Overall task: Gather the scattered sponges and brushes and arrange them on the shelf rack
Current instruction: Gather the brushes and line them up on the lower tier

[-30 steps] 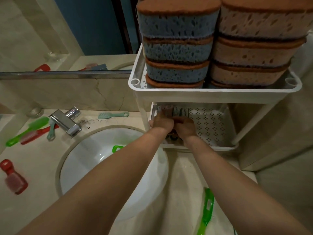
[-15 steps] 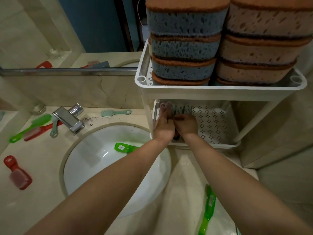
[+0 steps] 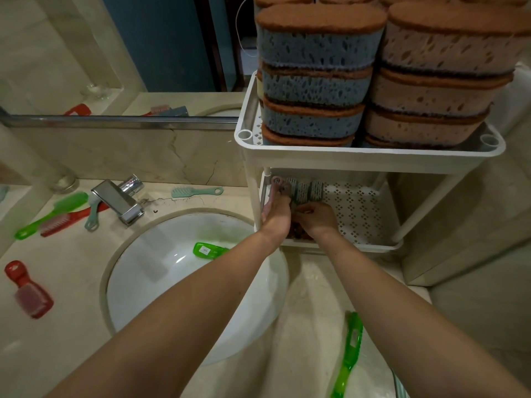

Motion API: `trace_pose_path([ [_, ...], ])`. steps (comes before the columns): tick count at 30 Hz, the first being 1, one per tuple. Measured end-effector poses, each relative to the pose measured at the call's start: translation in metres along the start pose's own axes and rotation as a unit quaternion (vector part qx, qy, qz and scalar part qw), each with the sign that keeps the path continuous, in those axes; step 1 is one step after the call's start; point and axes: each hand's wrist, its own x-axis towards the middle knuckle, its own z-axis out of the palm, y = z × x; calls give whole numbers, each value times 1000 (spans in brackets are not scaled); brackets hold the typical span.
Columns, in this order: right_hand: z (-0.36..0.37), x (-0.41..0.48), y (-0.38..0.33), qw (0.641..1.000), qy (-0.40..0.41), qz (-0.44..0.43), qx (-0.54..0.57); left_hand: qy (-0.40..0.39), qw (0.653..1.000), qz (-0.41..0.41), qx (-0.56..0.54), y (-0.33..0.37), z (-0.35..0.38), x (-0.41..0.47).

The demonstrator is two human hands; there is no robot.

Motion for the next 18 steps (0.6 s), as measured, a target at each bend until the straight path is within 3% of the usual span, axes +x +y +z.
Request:
trace_pose_path([
  [3, 1, 1, 0, 1000, -15, 5, -23, -33, 998, 11, -43, 0, -4, -5],
  [6, 2, 1, 0, 999, -25, 13, -25, -75, 994, 78, -22, -1, -9, -12],
  [9, 3, 2, -1, 1000, -15, 16, -4, -75, 991, 68, -89, -1, -10, -16],
  [15, 5, 7, -4, 999, -4, 29, 43, -59, 994, 36, -85, 4, -9, -15],
  [18, 5, 3, -4, 999, 13, 19, 22, -90, 991, 67, -76, 0, -15, -18],
])
